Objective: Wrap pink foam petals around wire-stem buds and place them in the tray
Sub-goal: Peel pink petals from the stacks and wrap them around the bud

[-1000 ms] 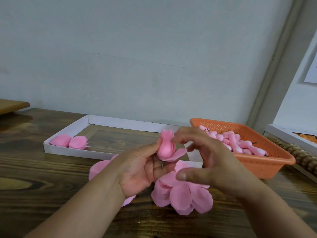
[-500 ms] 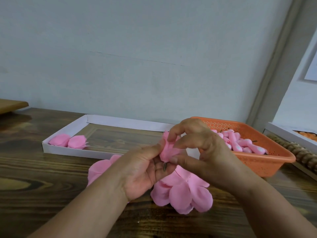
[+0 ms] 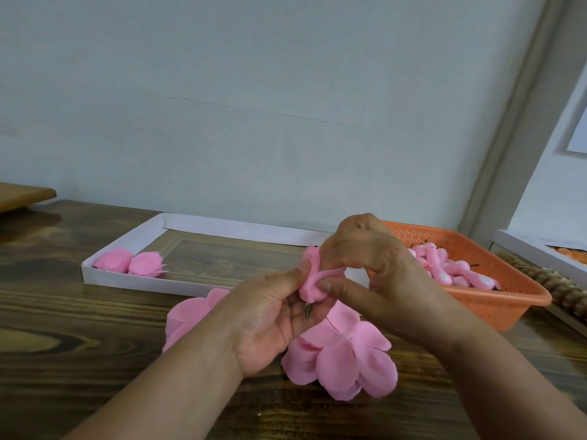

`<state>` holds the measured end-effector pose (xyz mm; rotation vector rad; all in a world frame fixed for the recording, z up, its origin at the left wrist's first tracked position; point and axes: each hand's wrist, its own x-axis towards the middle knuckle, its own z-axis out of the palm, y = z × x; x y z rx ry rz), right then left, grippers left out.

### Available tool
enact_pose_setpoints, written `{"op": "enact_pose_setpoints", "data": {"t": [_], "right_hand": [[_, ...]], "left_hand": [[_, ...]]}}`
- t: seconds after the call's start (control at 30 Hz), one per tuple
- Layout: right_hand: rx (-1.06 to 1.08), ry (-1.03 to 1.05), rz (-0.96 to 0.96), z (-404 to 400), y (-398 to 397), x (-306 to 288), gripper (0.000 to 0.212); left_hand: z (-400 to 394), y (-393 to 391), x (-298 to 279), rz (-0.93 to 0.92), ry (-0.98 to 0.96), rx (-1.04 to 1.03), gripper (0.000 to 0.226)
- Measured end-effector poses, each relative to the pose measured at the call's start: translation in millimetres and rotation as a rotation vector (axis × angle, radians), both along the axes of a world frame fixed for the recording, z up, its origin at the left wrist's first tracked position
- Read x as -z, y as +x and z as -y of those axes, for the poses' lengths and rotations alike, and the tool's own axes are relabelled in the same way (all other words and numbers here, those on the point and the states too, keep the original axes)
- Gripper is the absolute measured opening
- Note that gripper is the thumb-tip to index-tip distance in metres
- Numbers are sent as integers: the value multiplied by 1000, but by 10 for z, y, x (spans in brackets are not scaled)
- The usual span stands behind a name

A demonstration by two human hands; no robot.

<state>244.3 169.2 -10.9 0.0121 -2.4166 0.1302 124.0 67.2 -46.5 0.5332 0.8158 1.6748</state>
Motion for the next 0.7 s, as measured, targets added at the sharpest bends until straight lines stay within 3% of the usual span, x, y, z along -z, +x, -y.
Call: {"op": "enact_pose_setpoints", "data": {"t": [0.47,0.6,0.7], "right_hand": [[150,-143,-103,23,-118,138,15],[179,-212,-129,31,-142,191,17],[190,-249,-132,37,-155,196,12]], "left_hand": [[-22,24,64,-149,56,-80,13],[-14,32,60,-167,66,-113,31],[-1,37,58,-170,81,-111,26]]}}
